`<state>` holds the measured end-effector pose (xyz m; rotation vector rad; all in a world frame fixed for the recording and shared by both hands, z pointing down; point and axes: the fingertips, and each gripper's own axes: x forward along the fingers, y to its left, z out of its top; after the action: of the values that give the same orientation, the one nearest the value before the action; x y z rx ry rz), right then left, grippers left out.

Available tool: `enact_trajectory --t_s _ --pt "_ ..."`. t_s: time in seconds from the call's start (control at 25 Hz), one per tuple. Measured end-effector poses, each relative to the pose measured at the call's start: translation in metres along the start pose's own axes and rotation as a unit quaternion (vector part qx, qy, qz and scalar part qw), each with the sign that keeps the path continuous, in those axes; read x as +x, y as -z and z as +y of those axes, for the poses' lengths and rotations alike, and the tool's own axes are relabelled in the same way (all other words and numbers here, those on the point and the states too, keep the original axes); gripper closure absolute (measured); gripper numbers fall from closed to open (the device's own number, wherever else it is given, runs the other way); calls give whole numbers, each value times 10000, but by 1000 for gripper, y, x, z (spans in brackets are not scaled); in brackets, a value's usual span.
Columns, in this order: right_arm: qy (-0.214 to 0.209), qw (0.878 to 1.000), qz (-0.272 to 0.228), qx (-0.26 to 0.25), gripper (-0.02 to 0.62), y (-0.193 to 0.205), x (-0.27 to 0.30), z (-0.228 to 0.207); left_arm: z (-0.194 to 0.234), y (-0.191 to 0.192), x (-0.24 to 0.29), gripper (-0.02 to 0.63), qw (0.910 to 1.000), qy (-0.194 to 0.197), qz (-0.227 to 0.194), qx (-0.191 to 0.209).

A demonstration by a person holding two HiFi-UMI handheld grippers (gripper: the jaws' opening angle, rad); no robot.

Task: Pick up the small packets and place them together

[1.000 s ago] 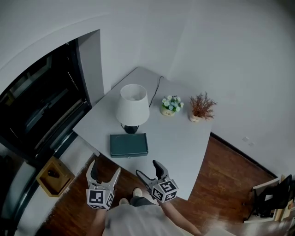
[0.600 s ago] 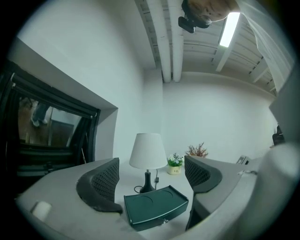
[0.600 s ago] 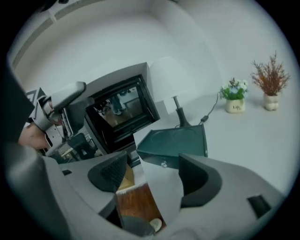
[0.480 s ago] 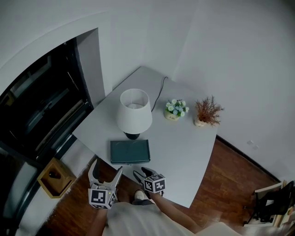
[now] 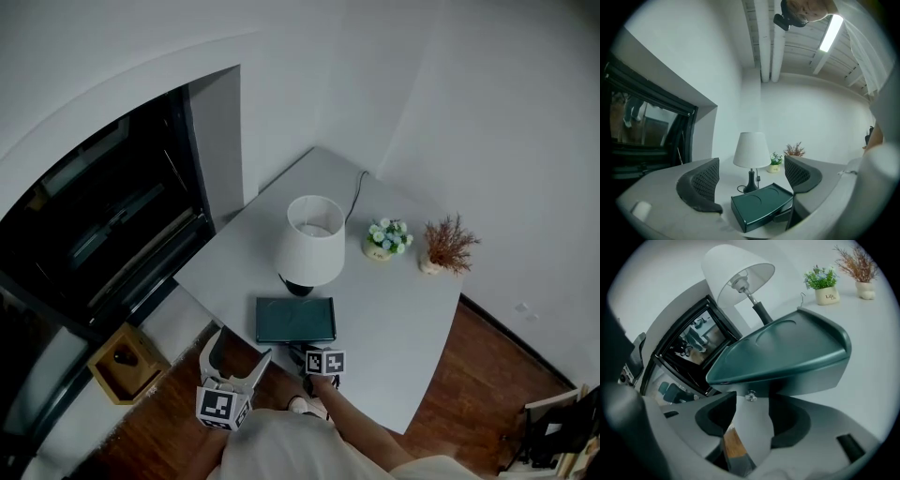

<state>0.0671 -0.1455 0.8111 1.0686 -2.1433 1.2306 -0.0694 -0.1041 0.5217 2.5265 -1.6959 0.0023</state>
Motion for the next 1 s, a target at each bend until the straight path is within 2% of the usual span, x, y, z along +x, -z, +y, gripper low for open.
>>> enact_trajectory --t_s 0.08,0.24,0.32,0.52,1.0 --pt "84 10000 35 41 450 -1 2 -3 5 2 -4 190 10000 -4 23 -16" --pt "-230 9995 128 185 483 3 9 6 16 5 -7 190 9999 -62 43 -85" --pt "-238 9995 94 164 532 3 10 8 18 6 -6 190 9999 -54 46 -122" --pt "-157 9997 185 47 533 15 3 11 12 10 -4 190 9998 89 99 -161" --pt "-223 9942 1043 -128 533 105 -33 33 6 22 2 190 9992 200 202 -268"
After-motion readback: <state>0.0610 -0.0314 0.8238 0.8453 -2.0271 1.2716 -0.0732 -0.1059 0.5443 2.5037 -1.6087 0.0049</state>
